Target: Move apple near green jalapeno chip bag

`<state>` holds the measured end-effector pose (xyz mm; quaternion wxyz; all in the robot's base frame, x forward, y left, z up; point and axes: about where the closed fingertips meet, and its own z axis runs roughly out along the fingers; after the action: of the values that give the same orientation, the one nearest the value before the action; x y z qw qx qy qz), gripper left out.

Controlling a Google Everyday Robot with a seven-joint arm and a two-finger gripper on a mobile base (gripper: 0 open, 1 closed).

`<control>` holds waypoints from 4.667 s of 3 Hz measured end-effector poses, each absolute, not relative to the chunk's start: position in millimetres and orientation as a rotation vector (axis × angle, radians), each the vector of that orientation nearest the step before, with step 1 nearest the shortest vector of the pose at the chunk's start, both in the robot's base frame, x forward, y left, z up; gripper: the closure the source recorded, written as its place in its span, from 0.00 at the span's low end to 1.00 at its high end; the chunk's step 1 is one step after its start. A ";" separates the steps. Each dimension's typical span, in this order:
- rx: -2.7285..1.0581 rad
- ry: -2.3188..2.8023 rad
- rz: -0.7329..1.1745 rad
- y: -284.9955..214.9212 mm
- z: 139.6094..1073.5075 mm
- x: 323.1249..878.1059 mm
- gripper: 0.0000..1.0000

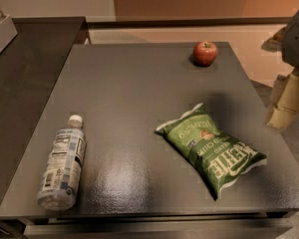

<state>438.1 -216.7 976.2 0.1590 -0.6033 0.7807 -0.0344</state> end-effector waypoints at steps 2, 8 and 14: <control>-1.618 2.242 -0.085 -213.5 971.5 468.7 0.00; -1.092 2.242 0.156 -207.1 900.3 707.8 0.00; -1.006 2.338 0.226 -196.9 863.3 757.7 0.65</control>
Offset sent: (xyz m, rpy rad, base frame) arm 0.0657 0.0033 -0.0152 0.1197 -0.0599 -0.1302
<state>757.7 -196.9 863.3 0.2892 -0.3769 0.8758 0.0847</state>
